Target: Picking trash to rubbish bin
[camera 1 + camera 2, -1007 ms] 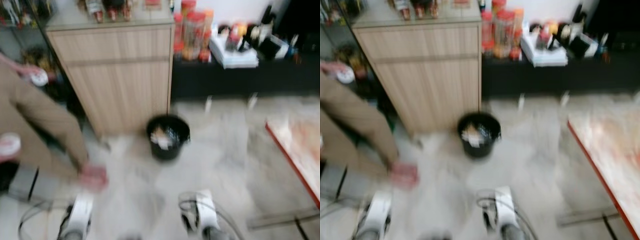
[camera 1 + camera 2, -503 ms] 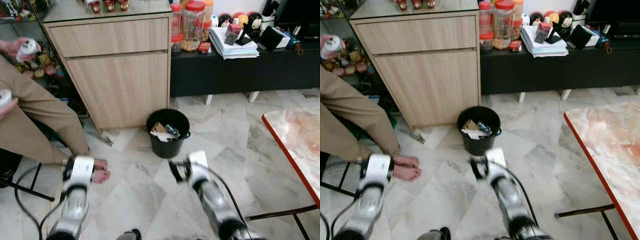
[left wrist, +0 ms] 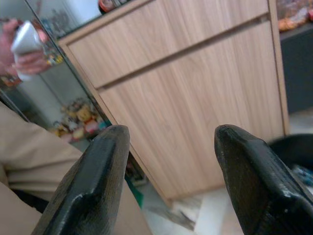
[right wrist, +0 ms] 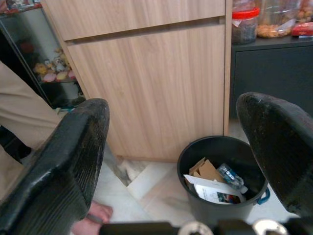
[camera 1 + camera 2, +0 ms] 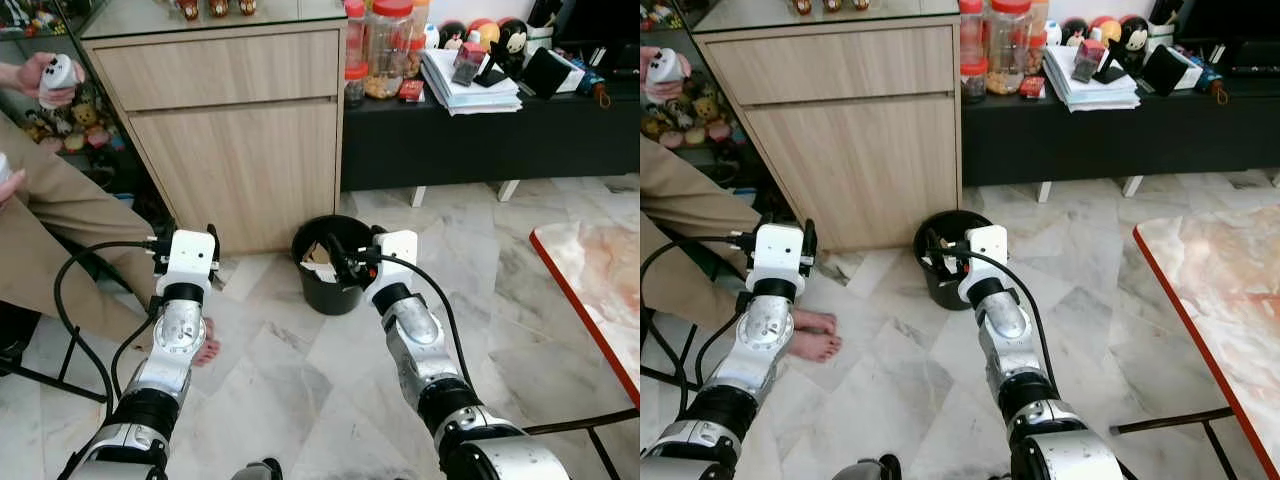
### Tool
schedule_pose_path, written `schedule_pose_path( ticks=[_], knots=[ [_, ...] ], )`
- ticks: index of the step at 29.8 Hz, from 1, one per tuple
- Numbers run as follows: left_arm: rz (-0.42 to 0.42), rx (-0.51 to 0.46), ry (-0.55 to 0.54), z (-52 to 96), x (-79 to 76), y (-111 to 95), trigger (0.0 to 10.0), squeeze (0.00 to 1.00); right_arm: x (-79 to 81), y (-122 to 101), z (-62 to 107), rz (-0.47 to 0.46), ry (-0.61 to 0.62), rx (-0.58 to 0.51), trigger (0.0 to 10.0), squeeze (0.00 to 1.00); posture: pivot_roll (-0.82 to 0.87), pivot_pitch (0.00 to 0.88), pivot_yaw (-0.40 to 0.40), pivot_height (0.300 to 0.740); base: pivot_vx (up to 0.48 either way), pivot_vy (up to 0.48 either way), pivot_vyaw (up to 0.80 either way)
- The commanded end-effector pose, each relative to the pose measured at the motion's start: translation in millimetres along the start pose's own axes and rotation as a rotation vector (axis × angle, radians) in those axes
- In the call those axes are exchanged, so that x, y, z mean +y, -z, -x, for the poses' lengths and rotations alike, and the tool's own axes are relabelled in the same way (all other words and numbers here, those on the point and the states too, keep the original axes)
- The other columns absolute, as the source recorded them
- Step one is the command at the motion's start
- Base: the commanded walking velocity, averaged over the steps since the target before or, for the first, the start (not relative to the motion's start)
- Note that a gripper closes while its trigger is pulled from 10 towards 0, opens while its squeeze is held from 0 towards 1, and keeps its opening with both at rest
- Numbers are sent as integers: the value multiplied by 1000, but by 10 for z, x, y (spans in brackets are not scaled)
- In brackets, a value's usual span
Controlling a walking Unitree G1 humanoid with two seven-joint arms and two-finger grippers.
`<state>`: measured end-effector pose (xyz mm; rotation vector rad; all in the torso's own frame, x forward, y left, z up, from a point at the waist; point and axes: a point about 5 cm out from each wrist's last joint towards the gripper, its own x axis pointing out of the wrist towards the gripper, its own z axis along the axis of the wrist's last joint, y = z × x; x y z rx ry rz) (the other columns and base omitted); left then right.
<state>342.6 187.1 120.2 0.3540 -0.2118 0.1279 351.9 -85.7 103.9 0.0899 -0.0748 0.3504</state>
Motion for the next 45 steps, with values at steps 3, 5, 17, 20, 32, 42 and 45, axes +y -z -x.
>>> schedule_pose_path(
  ticks=[3, 5, 17, 20, 32, 42, 45],
  knots=[
    [-43, 40, -5, -34, 141, 62, 10000, 0, -261, 71, 113, -21, 131, 23, 10000, 0, 99, 110, 39, 728, 0, 0, 0],
    [-80, 49, -36, -42, 244, 90, 10000, 0, -341, 83, 143, -15, 168, 33, 10000, 0, 88, 109, 41, 728, 0, 0, 0],
    [-5, 104, -120, 12, 431, 215, 10000, 0, -556, 26, 212, -30, 246, -4, 10000, 0, 86, 88, 44, 728, 0, 0, 0],
    [-2, 98, -107, 31, 386, 220, 10000, 0, -553, 21, 211, -34, 247, -10, 10000, 0, 84, 85, 43, 728, 0, 0, 0],
    [6, 84, -86, -2, 411, 186, 10000, 0, -633, -41, 196, -20, 267, -17, 10000, 0, 82, 99, 43, 728, 0, 0, -308],
    [8, 78, -77, 22, 363, 185, 10000, 0, -587, 4, 216, -4, 233, -2, 10000, 0, 85, 119, 36, 728, 0, 0, -800],
    [8, 70, -75, 21, 342, 170, 10000, 0, -524, 11, 194, -6, 219, -3, 10000, 0, 87, 125, 34, 728, 0, 0, -800]
  ],
)
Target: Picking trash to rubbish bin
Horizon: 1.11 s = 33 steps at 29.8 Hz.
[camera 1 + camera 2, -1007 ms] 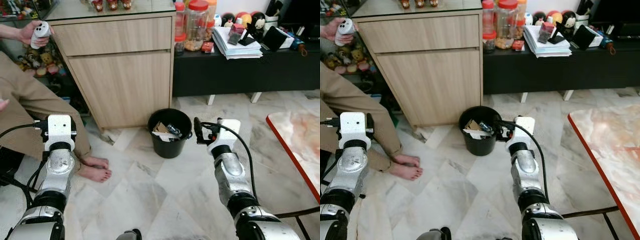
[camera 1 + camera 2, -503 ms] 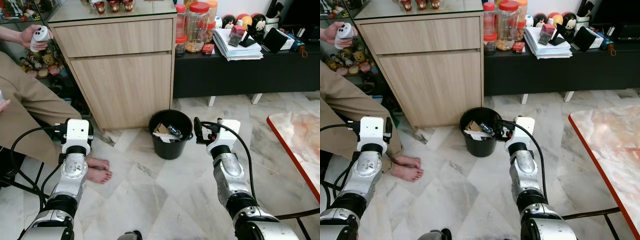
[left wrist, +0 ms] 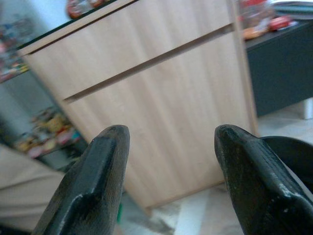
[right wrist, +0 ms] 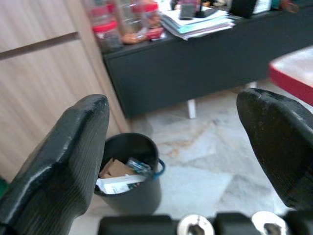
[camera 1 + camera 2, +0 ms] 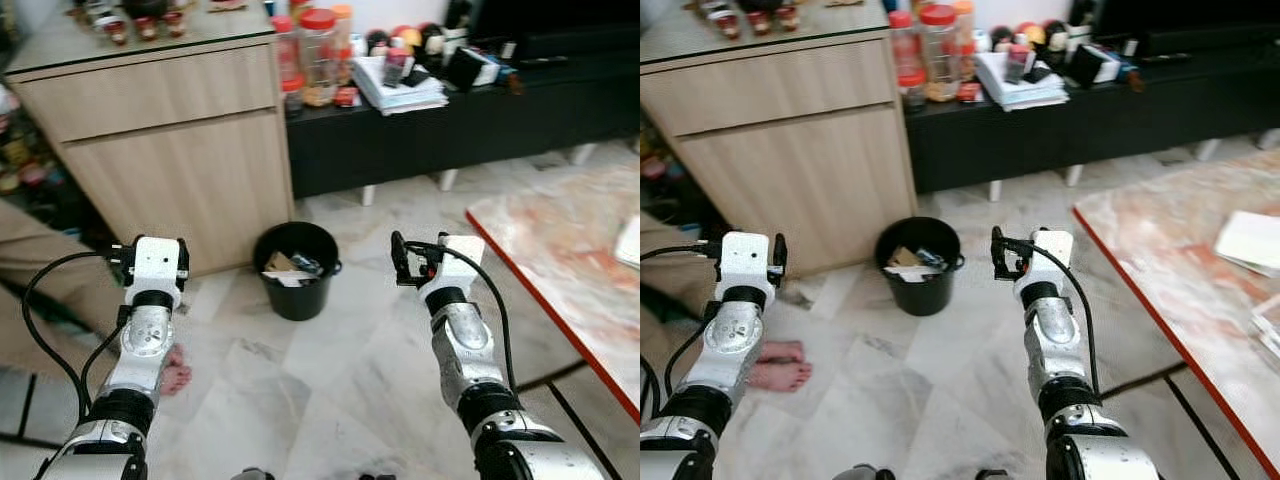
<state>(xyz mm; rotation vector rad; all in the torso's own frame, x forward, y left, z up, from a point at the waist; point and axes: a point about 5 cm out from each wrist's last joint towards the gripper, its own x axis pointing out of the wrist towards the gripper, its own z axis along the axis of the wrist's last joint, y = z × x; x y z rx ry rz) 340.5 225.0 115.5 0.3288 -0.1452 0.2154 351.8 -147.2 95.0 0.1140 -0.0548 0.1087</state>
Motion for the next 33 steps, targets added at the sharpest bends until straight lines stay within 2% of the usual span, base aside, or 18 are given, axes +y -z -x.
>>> schedule_pose_path(
  ticks=[1, 12, 23, 27, 33],
  knots=[
    [-3, -13, 1, 23, 2, -4, 10000, 0, 68, -15, -9, 12, -26, -9, 10000, 0, 87, 125, 34, 728, 0, 0, -800],
    [-9, -85, -19, -10, 47, -153, 10000, 0, 161, -128, -74, 15, -55, -59, 10000, 0, 95, 128, 27, 728, 0, 0, -800],
    [-32, -98, -26, -12, 19, -206, 10000, 0, 209, -151, -92, 22, -70, -65, 10000, 0, 98, 130, 23, 728, 0, 0, -800],
    [-27, -94, -27, -6, 13, -203, 10000, 0, 227, -147, -89, 22, -75, -66, 10000, 0, 96, 130, 24, 728, 0, -375, -800],
    [-17, -99, -31, 1, 9, -219, 10000, 0, 238, -135, -82, 21, -77, -63, 10000, 0, 97, 132, 23, 728, 0, 0, -800]
  ],
)
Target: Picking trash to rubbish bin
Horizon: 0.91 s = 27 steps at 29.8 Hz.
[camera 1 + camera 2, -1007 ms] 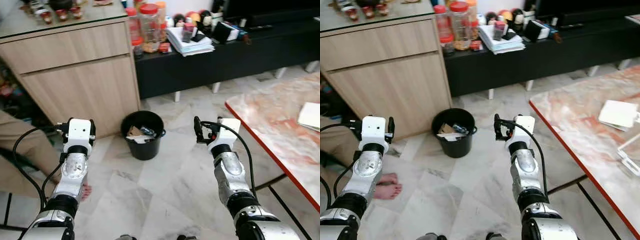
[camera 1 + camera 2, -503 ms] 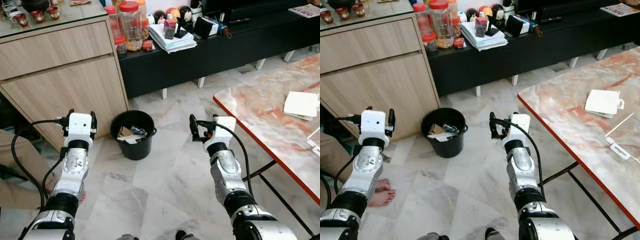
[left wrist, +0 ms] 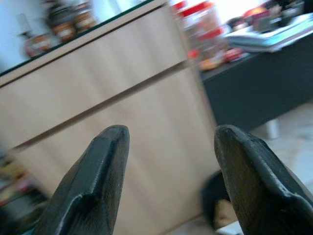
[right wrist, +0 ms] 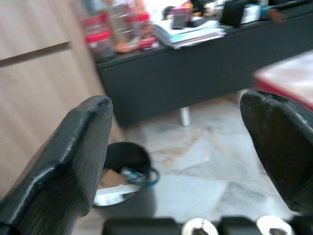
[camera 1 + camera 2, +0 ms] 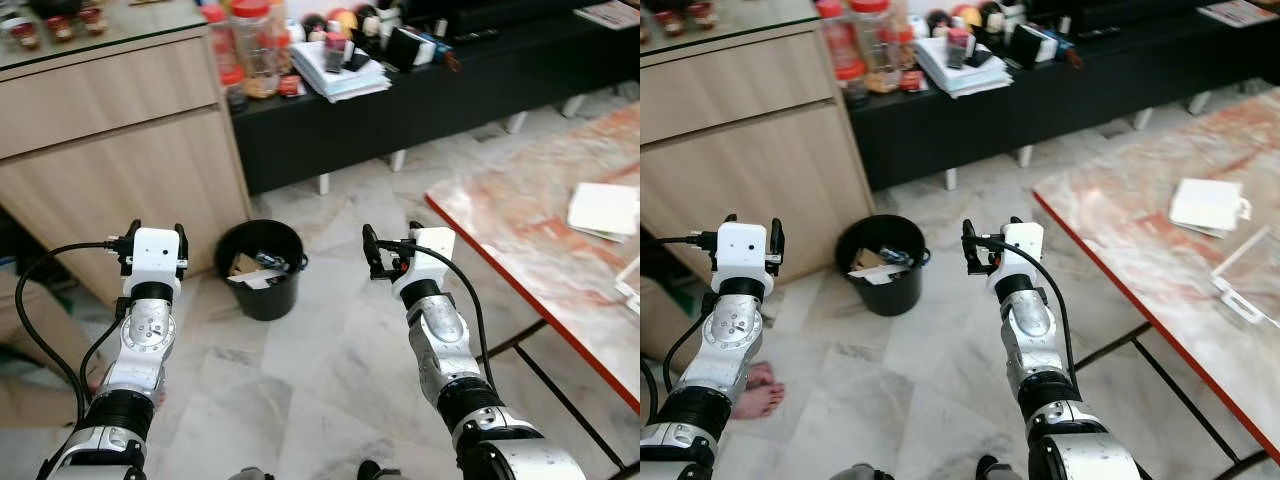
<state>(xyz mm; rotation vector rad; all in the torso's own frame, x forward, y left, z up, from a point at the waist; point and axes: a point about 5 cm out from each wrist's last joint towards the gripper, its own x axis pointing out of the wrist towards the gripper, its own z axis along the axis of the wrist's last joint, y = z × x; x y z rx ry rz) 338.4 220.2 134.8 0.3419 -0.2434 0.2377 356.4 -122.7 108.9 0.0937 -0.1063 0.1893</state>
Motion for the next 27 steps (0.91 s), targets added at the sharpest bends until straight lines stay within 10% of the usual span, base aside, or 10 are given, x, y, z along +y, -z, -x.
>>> schedule_pose_path(
  ticks=[1, 27],
  knots=[
    [-13, -5, 7, 5, -12, -21, 10000, 0, -14, -26, -1, 1, 7, -17, 10000, 0, 97, 132, 23, 728, 0, 0, -800],
    [10, -52, 13, -10, -35, -134, 10000, 0, 41, -18, -1, -7, -11, -17, 10000, 0, 100, 133, 20, 728, 0, 0, -800]
  ],
)
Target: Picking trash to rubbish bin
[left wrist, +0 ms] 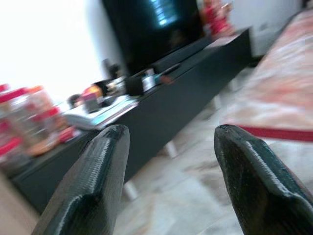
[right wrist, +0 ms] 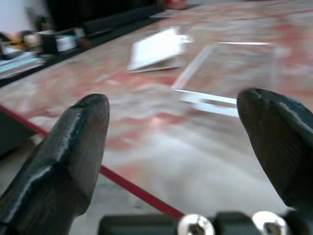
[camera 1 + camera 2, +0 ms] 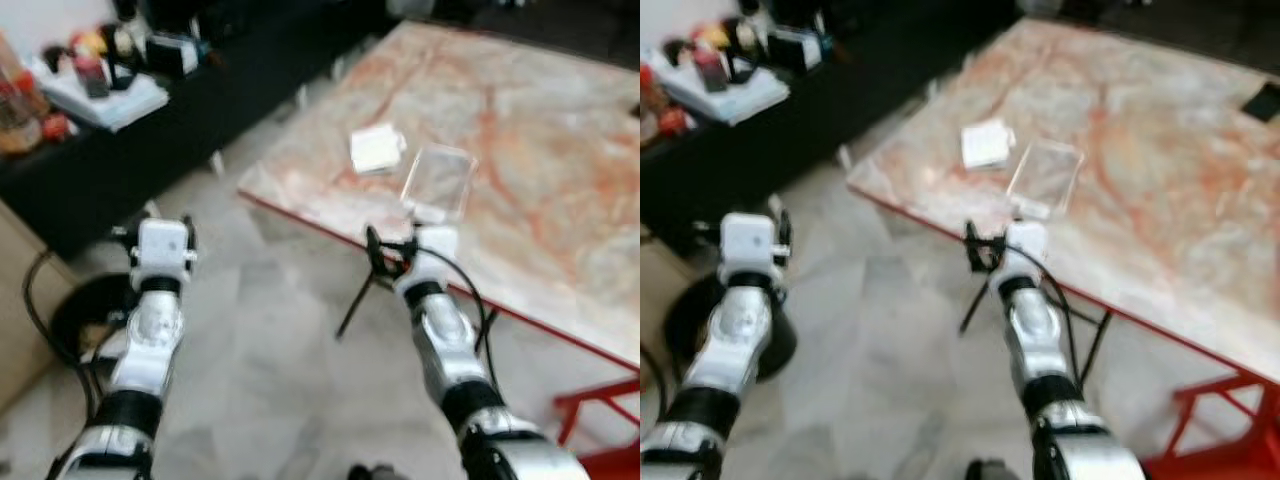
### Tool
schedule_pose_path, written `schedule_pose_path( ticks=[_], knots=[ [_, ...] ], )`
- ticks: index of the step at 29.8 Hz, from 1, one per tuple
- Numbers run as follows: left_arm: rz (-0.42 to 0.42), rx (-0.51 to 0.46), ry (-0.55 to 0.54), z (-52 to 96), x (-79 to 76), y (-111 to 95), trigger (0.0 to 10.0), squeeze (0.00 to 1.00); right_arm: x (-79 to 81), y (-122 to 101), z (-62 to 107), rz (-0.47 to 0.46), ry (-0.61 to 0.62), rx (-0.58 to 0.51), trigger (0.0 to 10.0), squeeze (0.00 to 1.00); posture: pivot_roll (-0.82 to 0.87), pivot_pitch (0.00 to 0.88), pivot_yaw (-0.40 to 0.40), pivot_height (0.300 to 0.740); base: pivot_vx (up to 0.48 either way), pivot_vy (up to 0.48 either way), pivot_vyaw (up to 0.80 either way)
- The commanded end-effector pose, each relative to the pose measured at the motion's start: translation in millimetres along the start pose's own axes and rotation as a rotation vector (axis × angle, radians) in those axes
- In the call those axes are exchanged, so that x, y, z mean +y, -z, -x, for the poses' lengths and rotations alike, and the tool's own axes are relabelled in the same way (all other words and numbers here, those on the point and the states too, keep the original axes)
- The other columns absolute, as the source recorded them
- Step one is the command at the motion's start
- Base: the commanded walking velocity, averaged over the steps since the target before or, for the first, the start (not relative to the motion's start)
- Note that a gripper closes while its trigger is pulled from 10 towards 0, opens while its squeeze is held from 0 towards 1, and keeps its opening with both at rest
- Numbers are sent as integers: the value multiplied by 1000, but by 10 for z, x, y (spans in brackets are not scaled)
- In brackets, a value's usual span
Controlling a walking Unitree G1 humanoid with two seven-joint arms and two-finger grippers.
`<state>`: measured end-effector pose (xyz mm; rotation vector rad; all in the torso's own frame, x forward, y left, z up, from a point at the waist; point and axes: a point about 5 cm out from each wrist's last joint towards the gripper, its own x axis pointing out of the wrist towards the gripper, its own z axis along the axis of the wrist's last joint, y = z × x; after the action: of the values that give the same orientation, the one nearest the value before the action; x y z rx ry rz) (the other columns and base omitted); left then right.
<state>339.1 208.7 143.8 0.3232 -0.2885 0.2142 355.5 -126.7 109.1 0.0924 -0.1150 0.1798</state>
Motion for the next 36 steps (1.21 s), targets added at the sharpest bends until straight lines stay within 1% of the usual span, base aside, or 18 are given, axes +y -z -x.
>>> schedule_pose_path(
  ticks=[1, 17, 24, 36],
  knots=[
    [-16, -7, 2, 0, 45, -15, 10000, 0, 79, -10, -15, -10, -19, -8, 10000, 0, 100, 133, 21, 728, 0, 0, -800],
    [4, -2, 53, 8, -32, -24, 10000, 0, 90, 1, -14, -9, -23, -2, 10000, 0, 100, 134, 19, 728, 0, 0, -800],
    [14, 2, 51, 10, -42, -27, 10000, 0, 88, 0, -11, -13, -24, -5, 10000, 0, 100, 134, 18, 728, 0, 0, -734],
    [38, -3, 71, 23, -91, -50, 10000, 0, 113, -30, -27, -21, -33, -22, 10000, 0, 102, 137, 16, 728, 0, 0, 0]
  ],
)
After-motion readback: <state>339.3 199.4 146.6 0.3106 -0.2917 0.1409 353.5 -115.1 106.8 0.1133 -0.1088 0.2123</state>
